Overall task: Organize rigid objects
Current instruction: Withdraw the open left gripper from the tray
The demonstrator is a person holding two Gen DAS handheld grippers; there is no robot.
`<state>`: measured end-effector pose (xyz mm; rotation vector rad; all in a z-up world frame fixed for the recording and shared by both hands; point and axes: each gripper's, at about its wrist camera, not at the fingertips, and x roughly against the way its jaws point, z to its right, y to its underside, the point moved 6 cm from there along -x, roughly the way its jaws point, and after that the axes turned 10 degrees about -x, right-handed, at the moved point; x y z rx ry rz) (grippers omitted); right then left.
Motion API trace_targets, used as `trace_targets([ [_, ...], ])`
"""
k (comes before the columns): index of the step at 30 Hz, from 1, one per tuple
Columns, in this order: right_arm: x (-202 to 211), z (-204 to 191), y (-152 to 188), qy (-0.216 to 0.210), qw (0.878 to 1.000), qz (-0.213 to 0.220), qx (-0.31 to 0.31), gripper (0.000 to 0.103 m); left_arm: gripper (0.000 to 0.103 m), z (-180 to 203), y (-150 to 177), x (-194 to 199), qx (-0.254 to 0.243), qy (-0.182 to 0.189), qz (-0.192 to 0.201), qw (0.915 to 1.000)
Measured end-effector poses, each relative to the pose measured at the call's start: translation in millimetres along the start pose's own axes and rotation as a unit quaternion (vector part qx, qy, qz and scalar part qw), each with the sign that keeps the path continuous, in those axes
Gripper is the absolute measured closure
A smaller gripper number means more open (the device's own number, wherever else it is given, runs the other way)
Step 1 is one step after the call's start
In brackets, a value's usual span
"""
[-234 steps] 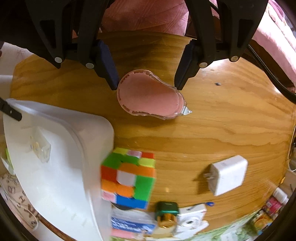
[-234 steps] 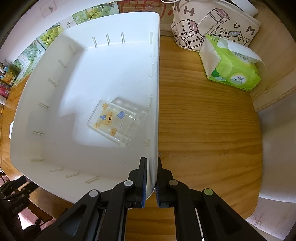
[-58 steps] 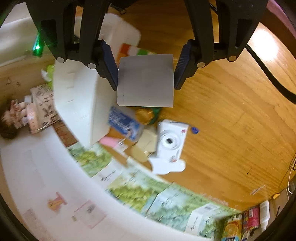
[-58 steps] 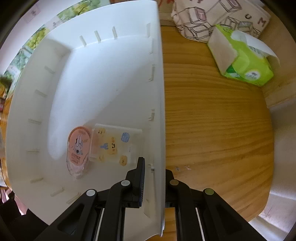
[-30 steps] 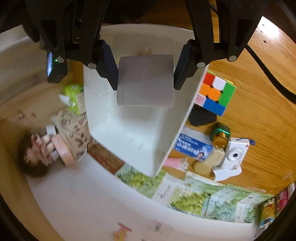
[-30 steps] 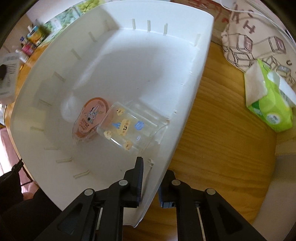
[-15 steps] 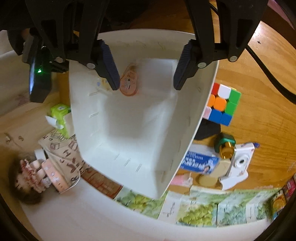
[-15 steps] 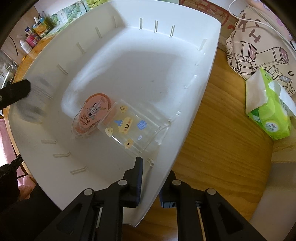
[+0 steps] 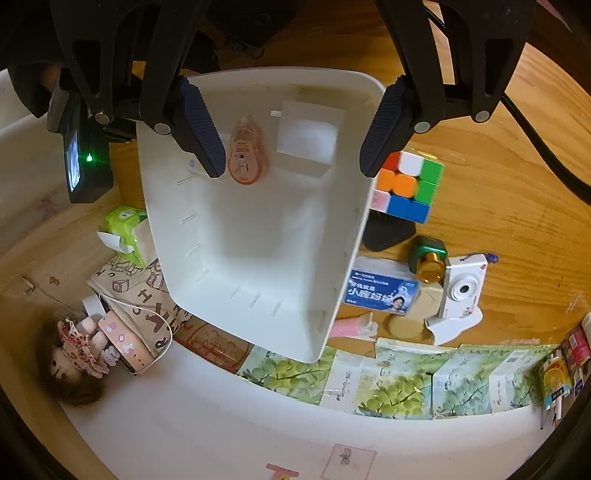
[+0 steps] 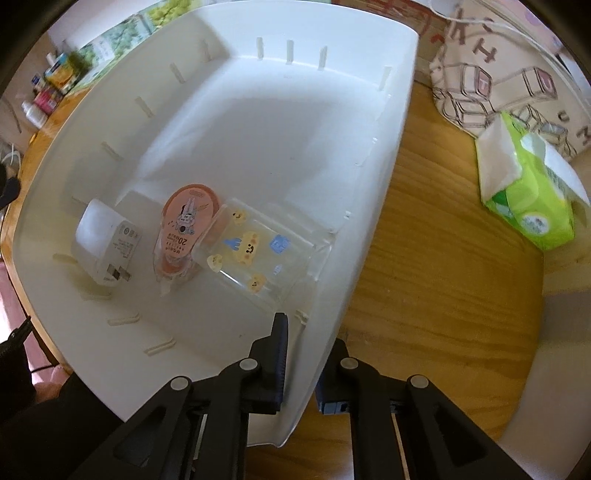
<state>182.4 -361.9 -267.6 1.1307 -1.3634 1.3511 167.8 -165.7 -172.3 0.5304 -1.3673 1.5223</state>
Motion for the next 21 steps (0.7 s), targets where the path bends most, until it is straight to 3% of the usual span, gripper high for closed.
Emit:
trace_targets([
  [11,0,13,-10,0.014,0.995,-0.002,-0.103,0.093,0.025,-40,-7,10,-0.048,-0.009,-0.023,0.9985],
  [21,6,35,-18,0.031,0.979,0.006,-0.2,0.093,0.025,-107,-21,-2,-0.033,-0.037,-0.079,0.9956],
])
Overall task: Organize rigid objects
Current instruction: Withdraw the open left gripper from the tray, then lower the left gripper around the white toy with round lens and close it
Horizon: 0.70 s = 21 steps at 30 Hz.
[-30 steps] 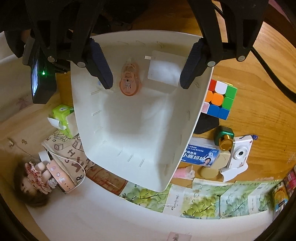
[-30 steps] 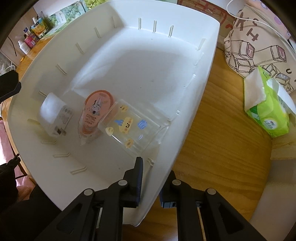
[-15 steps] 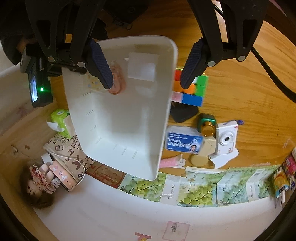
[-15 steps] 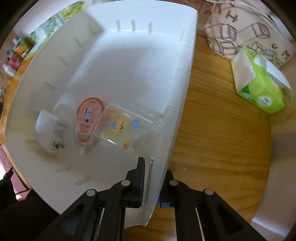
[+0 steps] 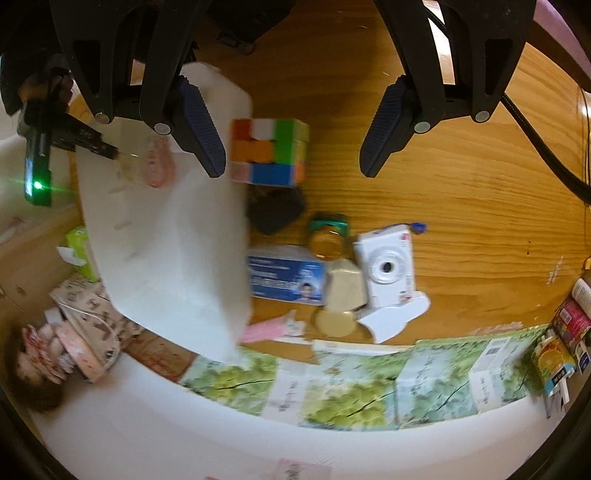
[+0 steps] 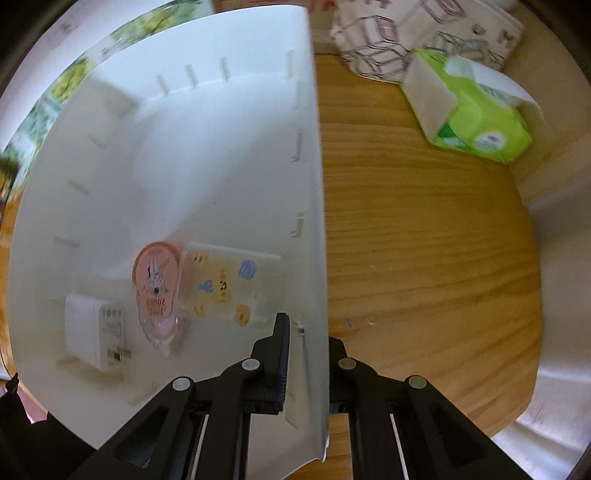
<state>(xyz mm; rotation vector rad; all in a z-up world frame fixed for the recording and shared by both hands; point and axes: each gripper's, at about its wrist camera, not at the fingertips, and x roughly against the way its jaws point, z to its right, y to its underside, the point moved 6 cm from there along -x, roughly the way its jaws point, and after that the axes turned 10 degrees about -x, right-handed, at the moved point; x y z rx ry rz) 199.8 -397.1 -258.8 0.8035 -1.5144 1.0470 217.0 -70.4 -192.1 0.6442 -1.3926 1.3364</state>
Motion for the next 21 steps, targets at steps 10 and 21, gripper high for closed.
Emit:
trace_targets([
  [10,1,17,-1,0.017,0.997,0.0,-0.072,0.092,0.024,-60,-27,-33,0.033,-0.002,-0.051,0.9981],
  [21,-1,31,-11,0.031,0.992,-0.011,-0.123,0.088,0.024,-103,-43,-84,0.049,-0.021,-0.117,0.9917],
])
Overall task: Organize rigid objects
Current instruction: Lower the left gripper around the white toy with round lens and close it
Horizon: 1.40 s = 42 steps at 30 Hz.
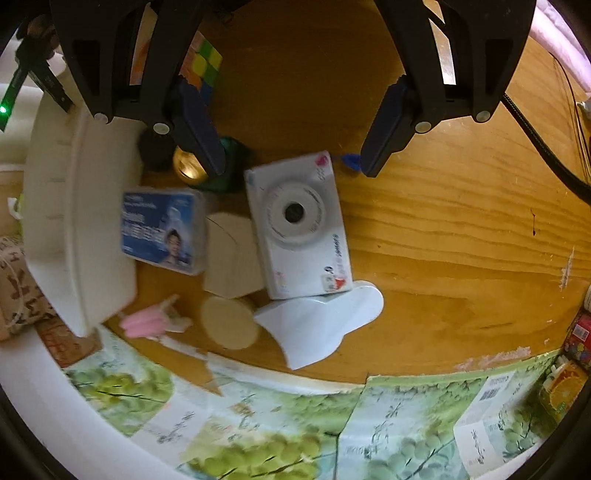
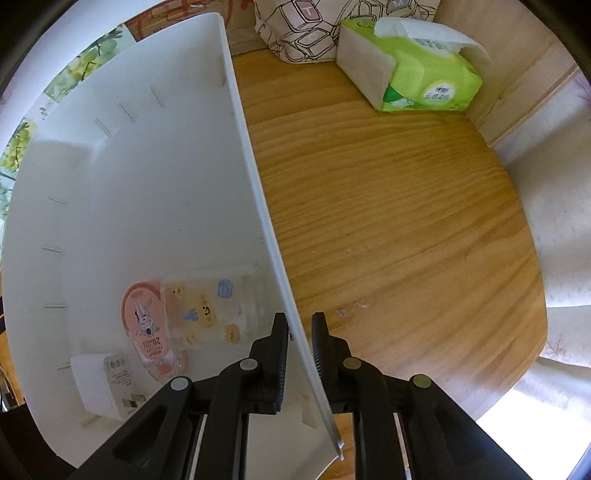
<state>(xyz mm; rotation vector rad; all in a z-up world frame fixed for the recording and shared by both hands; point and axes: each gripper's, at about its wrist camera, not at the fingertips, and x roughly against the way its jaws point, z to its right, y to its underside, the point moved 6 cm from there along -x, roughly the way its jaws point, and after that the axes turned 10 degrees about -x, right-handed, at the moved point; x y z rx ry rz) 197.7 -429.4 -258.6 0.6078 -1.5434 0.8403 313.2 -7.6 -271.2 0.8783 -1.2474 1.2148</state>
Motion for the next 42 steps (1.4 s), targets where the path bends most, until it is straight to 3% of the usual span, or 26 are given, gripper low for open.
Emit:
trace_targets([
  [17,4,-5,0,0.02,1.0,-0.002,-0.022,0.087,0.023,-5,-13,-29,-0.008,-0.016,-0.045,0.9988],
  [27,0,-3,1,0.019,1.0,-0.006,-0.024,0.087,0.025,11,-15,-31,-0.018,-0.033,-0.045,0.9983],
  [31,-1,-4,1,0.022,0.999,-0.007,-0.024,0.087,0.04,11,-21,-28,-0.031,-0.046,-0.045,0.9975],
  [42,-1,-5,2,0.023,0.999,-0.001,-0.032,0.086,0.041,12,-17,-25,-0.054,-0.043,-0.059,0.9959],
])
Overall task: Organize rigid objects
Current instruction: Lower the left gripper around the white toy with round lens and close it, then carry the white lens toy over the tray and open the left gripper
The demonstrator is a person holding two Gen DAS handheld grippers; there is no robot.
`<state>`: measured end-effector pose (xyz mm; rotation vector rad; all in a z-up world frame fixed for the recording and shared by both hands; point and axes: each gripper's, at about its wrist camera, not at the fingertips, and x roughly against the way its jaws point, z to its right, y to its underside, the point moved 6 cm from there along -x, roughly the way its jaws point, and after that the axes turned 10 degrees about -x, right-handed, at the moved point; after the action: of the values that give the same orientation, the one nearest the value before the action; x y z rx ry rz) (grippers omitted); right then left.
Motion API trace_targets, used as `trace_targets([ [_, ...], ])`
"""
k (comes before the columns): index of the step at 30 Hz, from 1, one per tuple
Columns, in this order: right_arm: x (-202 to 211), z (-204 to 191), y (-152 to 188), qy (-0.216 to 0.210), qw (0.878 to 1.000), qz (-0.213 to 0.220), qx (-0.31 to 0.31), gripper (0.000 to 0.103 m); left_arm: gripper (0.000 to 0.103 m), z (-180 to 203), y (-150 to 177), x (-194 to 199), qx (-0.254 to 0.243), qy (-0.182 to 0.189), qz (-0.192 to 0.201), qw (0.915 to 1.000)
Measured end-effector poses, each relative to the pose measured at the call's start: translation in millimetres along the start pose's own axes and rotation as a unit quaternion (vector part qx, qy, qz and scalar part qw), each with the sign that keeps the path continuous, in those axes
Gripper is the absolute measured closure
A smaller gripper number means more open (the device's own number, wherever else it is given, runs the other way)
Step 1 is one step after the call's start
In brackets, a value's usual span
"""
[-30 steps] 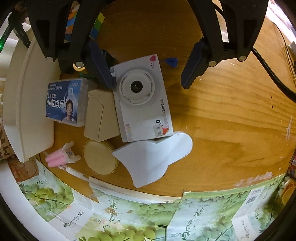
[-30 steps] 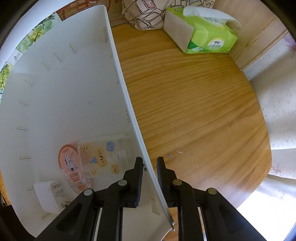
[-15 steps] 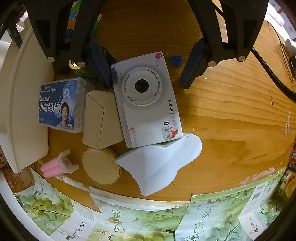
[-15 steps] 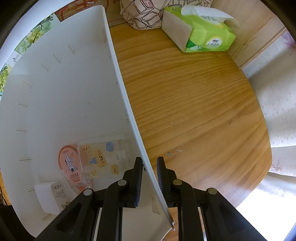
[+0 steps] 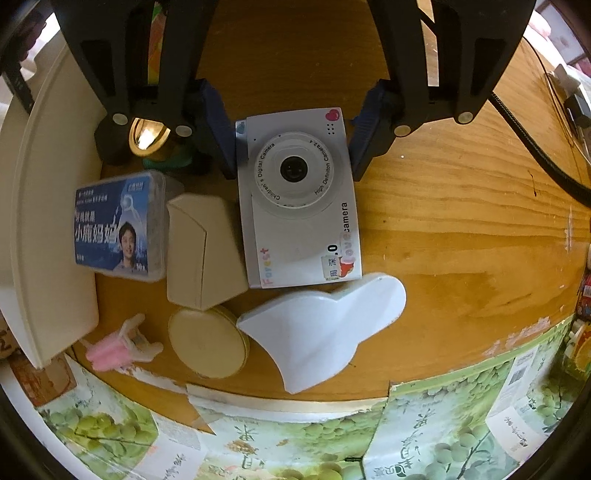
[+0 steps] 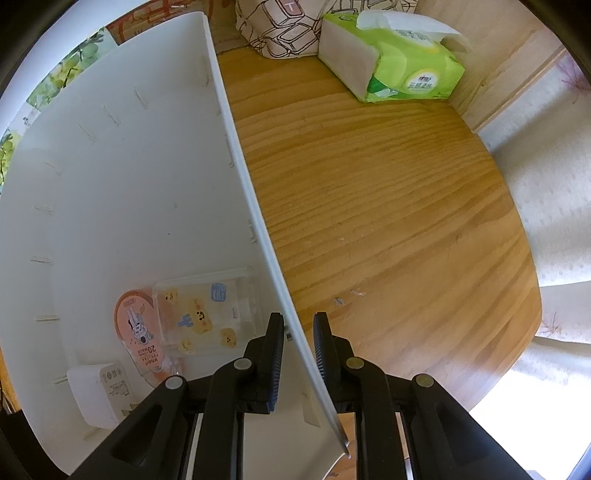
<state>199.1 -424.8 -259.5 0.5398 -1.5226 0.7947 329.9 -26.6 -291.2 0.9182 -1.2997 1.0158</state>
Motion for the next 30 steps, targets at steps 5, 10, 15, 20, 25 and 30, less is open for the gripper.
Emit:
trace_targets([
  [5,0,0,1,0.004,1.0,0.013,0.01,0.086,0.041,-3,11,0,0.005,0.019,-0.013,0.9997],
  [10,1,-1,4,0.004,1.0,0.018,0.011,0.086,0.041,-4,32,0,0.006,0.038,-0.02,0.999],
  [15,1,-2,5,0.006,1.0,0.025,0.018,0.086,0.042,-4,51,3,0.006,0.052,-0.029,0.9982],
  [20,2,-5,11,0.01,0.999,0.03,0.02,0.086,0.042,-1,72,6,0.004,0.061,-0.034,0.9975],
  [25,1,-5,14,0.004,0.999,0.033,0.025,0.086,0.042,5,98,13,0.009,0.071,-0.032,0.9969],
  [30,2,-4,15,-0.003,0.999,0.027,0.038,0.086,0.042,12,118,23,0.022,0.066,-0.028,0.9972],
])
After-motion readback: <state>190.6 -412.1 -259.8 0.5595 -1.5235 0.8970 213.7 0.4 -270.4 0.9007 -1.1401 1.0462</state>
